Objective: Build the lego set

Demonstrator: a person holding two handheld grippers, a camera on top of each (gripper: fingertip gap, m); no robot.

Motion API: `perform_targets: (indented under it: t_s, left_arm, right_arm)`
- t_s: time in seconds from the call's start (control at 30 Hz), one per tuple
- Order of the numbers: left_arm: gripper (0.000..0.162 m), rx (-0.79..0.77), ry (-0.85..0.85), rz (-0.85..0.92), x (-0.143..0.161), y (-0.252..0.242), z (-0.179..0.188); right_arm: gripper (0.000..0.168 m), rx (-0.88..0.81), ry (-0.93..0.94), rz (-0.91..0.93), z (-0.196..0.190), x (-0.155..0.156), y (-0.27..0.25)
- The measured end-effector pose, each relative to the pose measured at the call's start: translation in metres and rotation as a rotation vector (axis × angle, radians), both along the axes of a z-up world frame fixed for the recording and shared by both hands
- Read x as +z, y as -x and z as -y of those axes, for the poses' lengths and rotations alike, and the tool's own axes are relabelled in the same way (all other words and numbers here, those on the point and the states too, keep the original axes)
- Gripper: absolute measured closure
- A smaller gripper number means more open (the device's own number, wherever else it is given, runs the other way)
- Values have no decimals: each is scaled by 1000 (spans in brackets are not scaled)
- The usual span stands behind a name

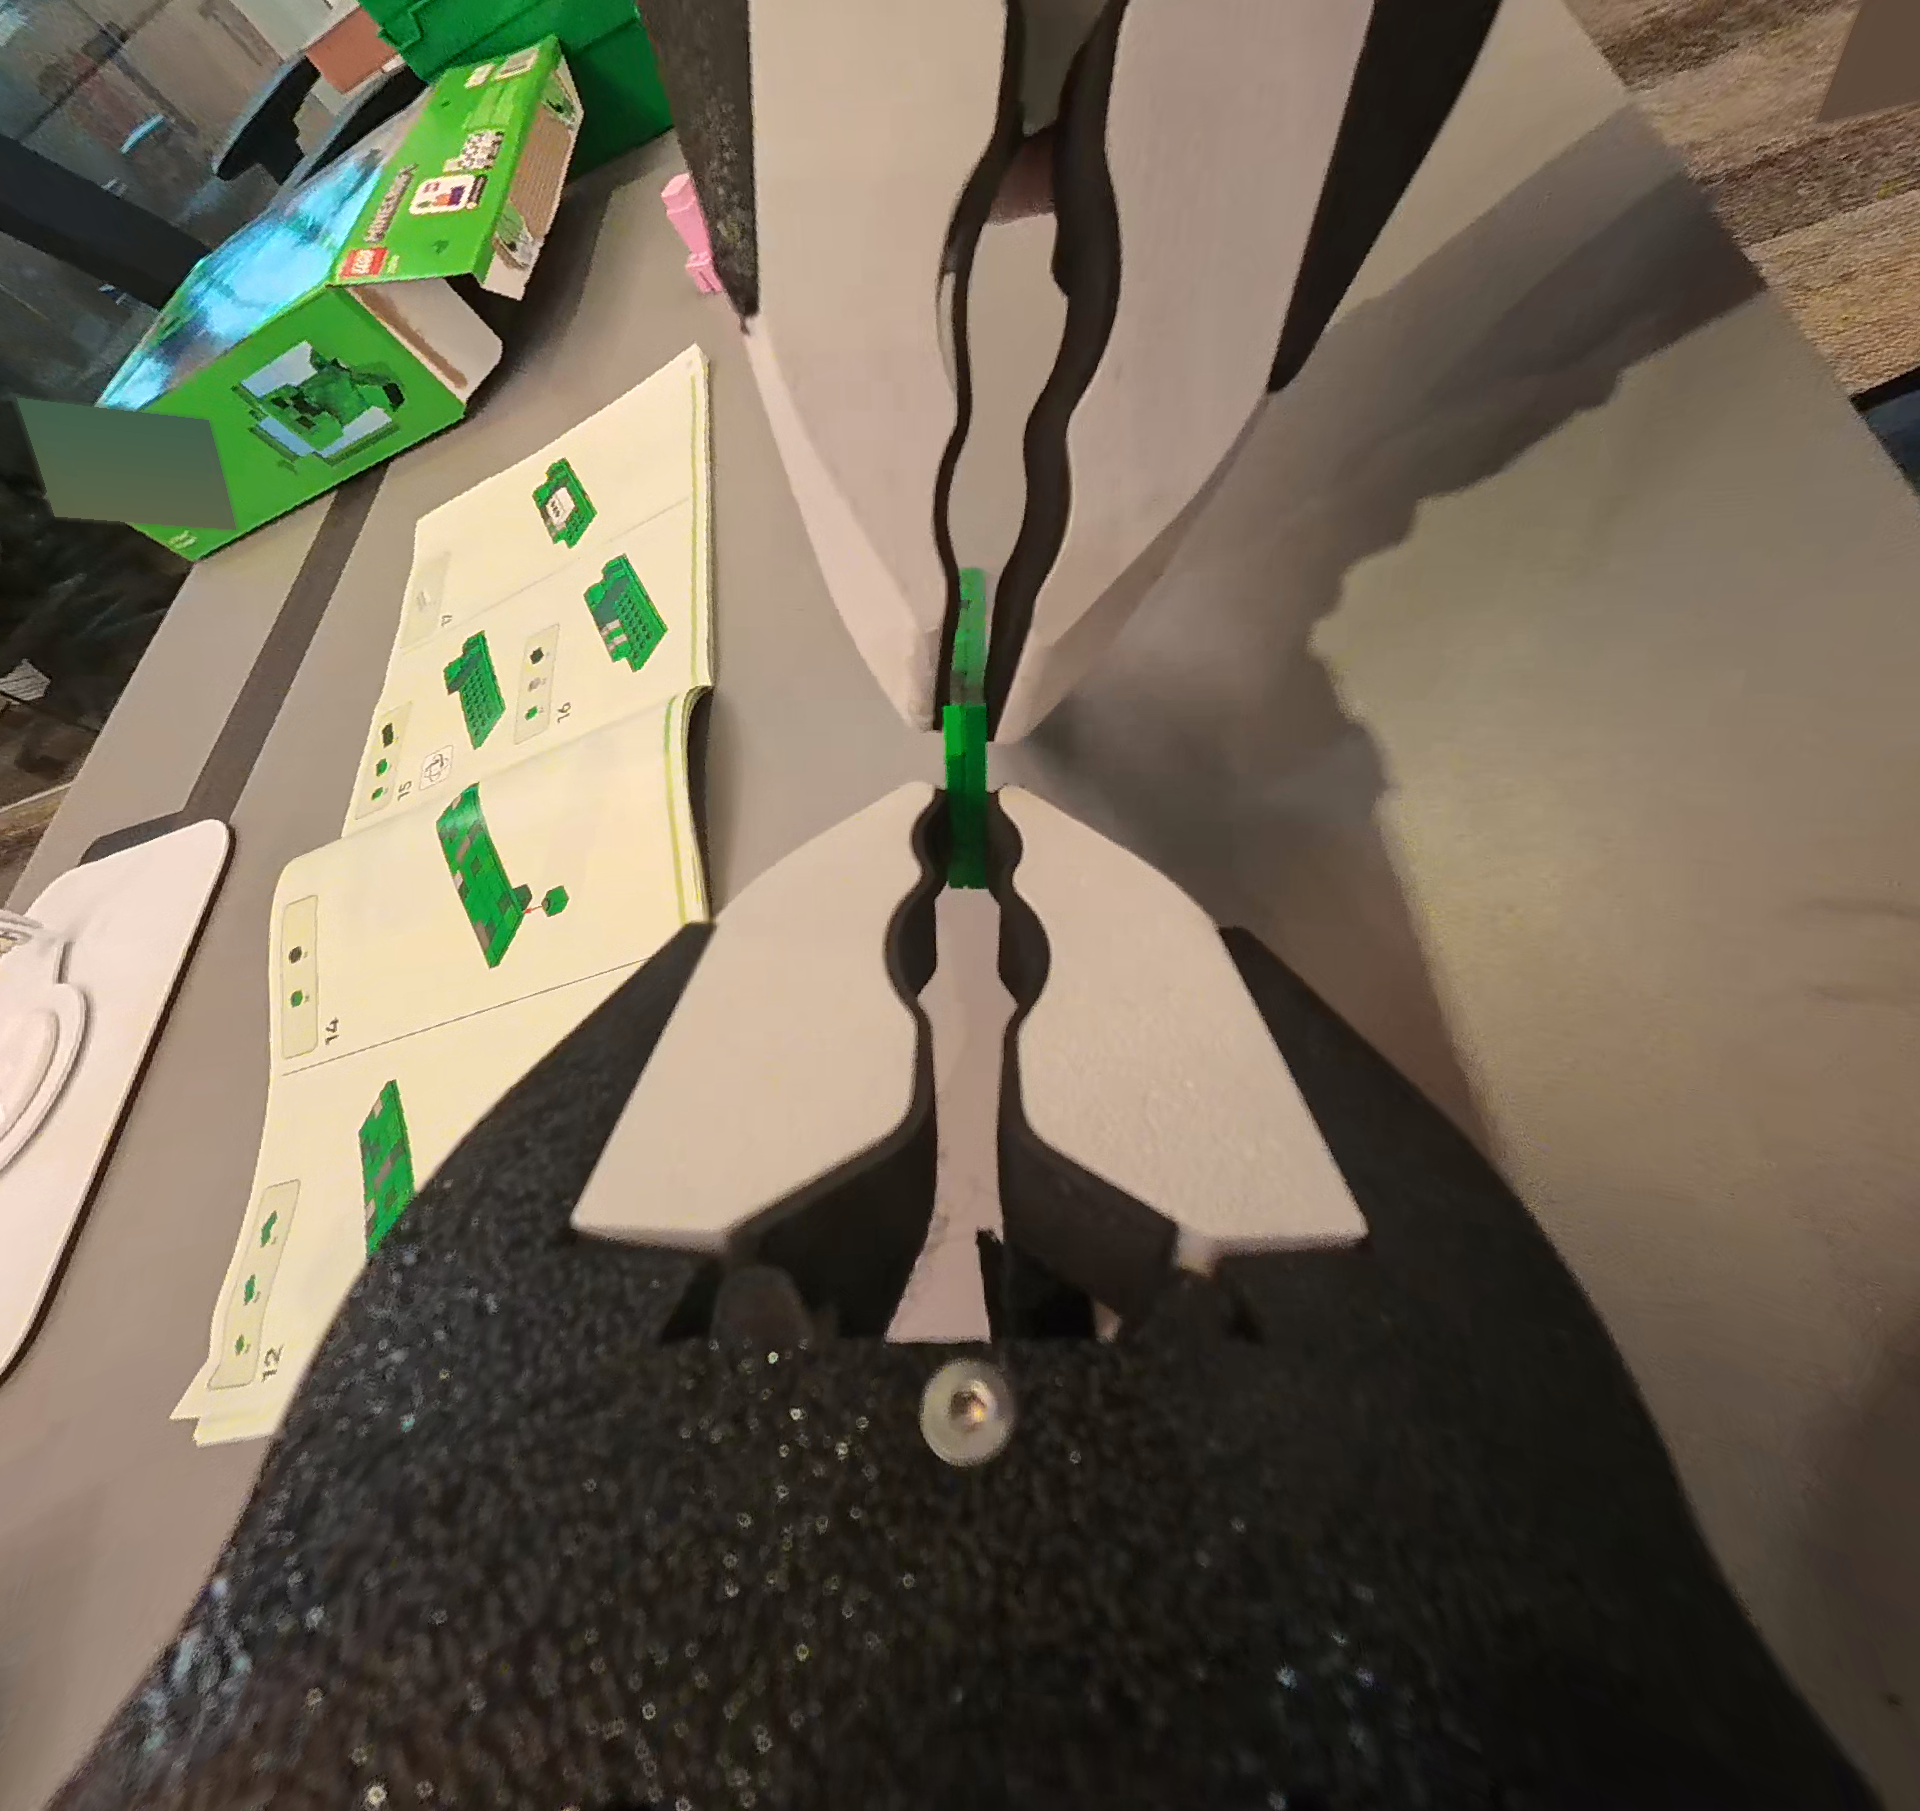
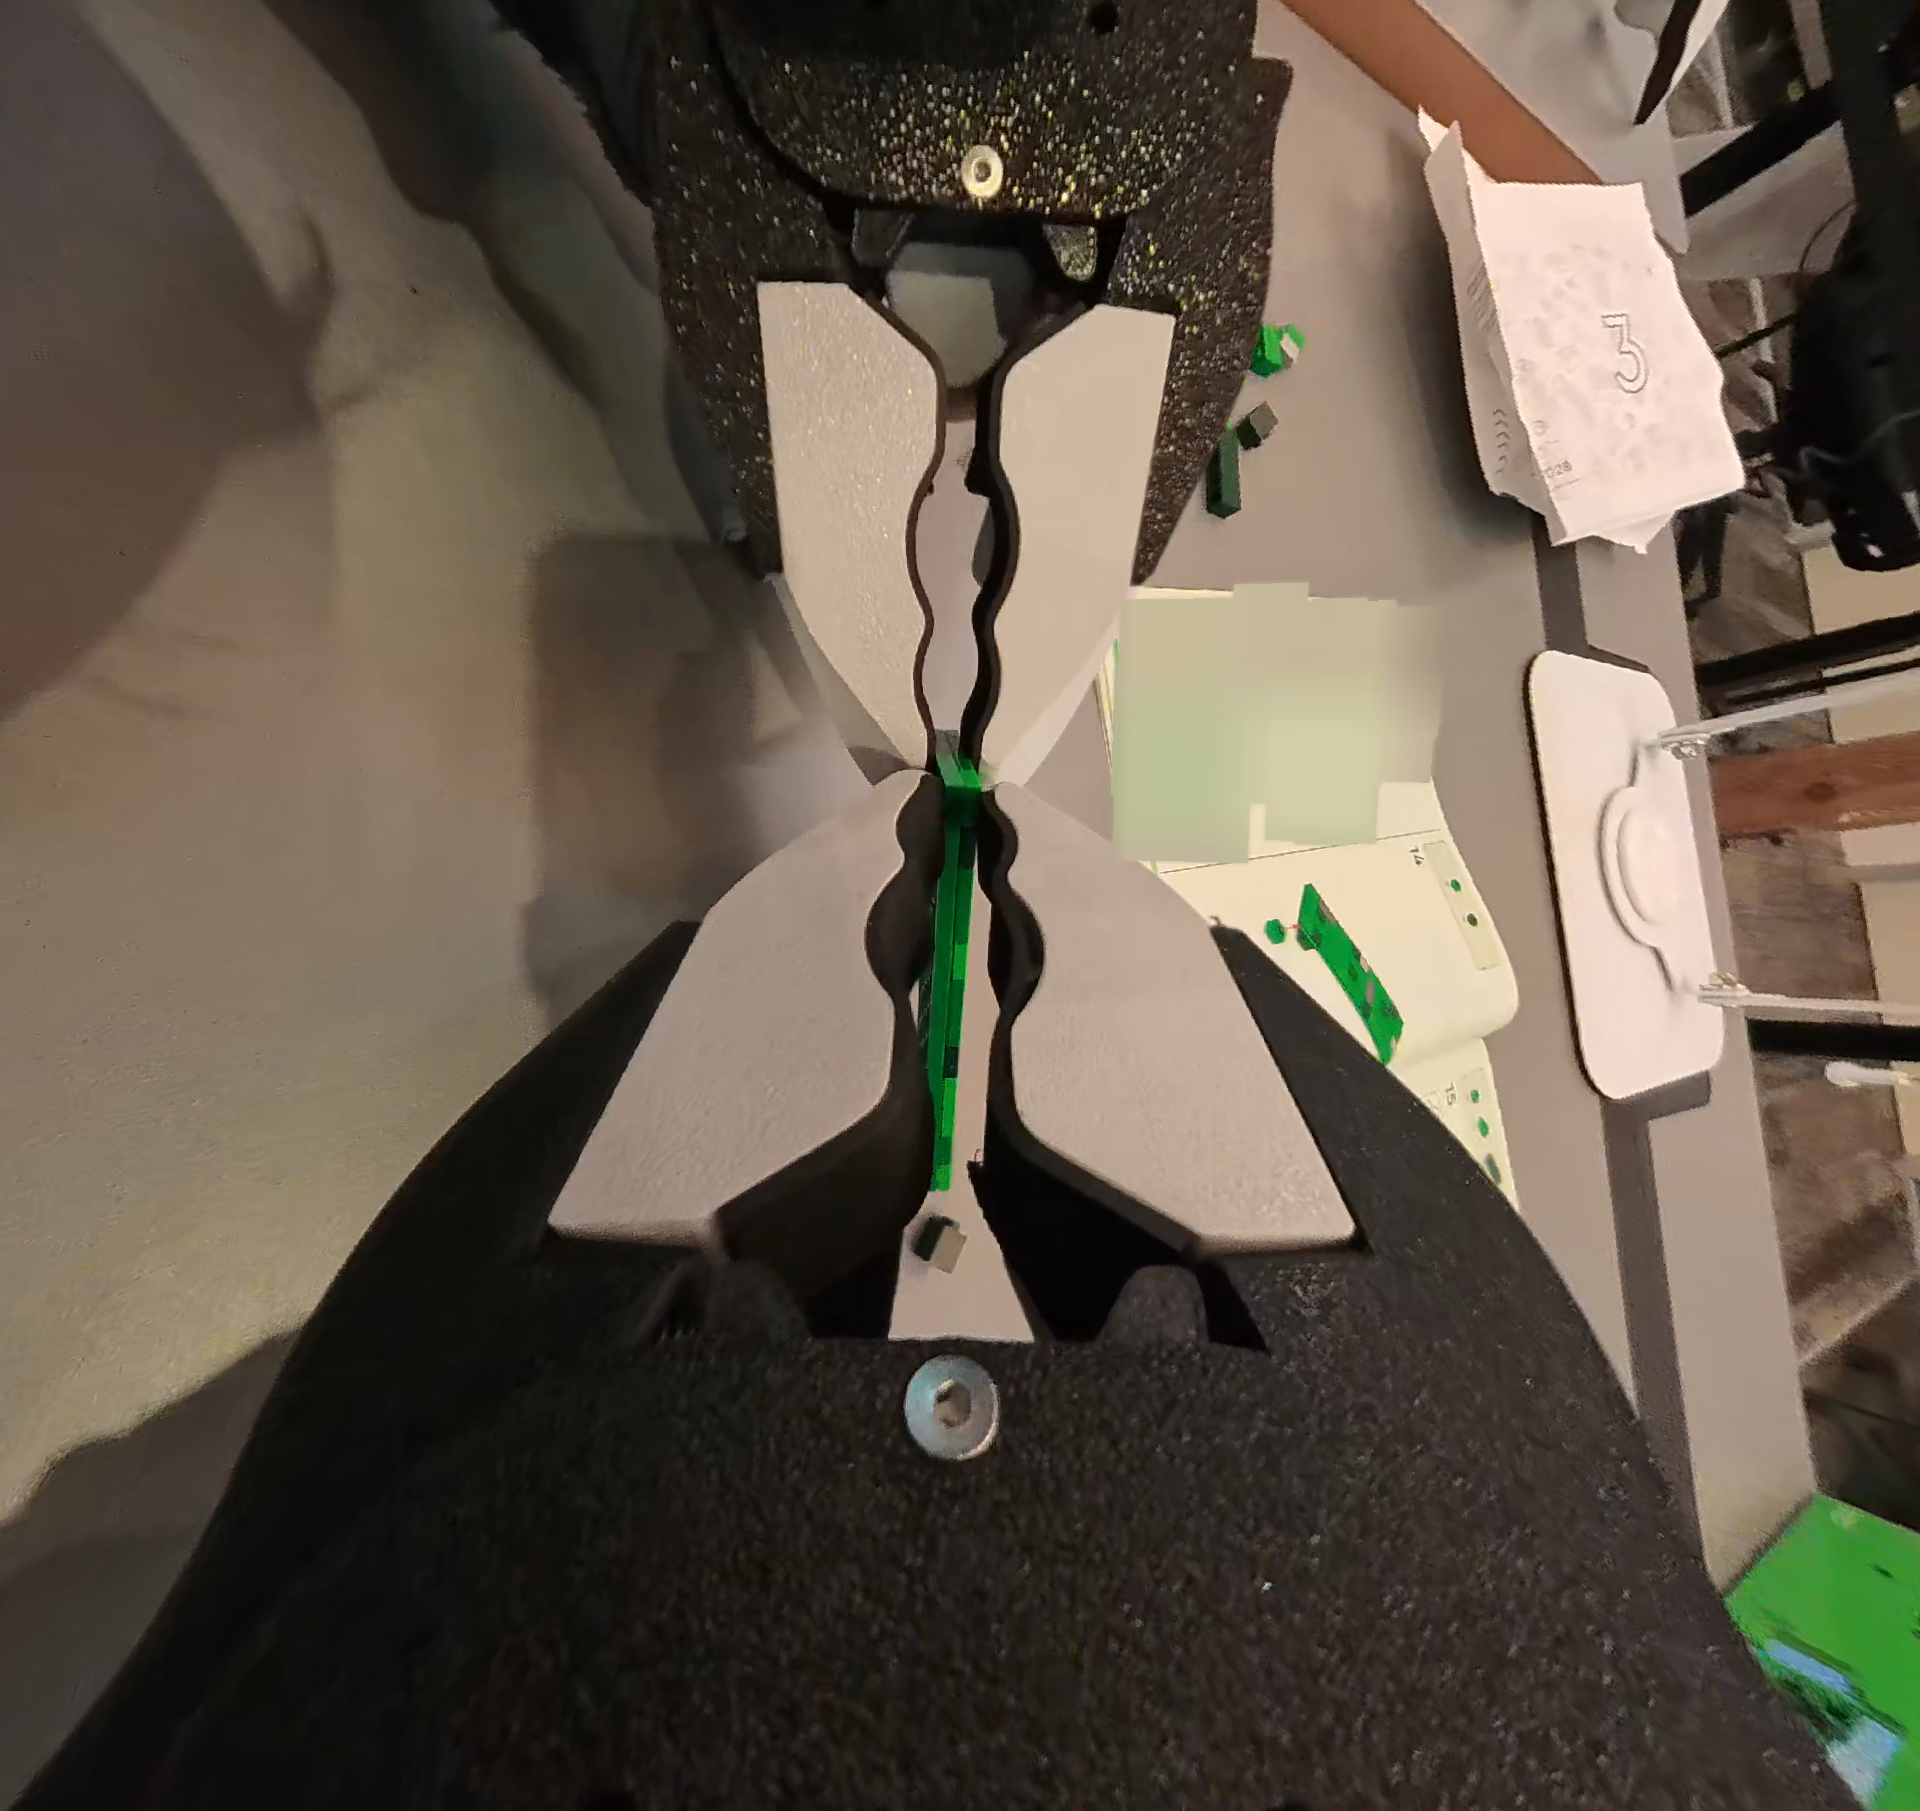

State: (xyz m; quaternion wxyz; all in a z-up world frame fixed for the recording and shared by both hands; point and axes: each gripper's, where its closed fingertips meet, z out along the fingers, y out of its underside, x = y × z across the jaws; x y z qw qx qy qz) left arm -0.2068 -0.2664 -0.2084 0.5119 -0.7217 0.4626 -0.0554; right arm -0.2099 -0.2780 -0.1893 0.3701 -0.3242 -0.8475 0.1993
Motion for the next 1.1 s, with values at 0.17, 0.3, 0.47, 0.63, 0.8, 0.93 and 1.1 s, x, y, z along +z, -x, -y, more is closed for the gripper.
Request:
perform_targets:
  t_s: [0.17, 0.3, 0.47, 0.63, 0.8, 0.93, 1.1]
  left_arm:
    - [156, -10, -2, -17, -2, -2, 2]
    - [156, -10, 1, -41, -6, -4, 2]
    - [156, 38, 19, 68, 0, -1, -3]
    - [156, 238, -71, 136, 7, 28, -19]
    - [156, 318, -169, 223, 19, 42, -25]
    - [156, 296, -199, 274, 25, 38, -22]
    - [156, 289, -192, 331, 30, 40, -20]
  right_arm:
    - [163, 28, 7, 4, 1, -1, -3]
    - [163, 38, 16, 21, 2, -5, -4]
    - [162, -34, 86, -39, -2, 0, 0]
    - [137, -381, 240, -177, -44, 13, -23]
    - [144, -676, 287, -65, -77, -40, -65]
    - [156, -655, 237, -37, -86, -57, -68]
    - [155, -594, 338, 8, -87, -66, -61]
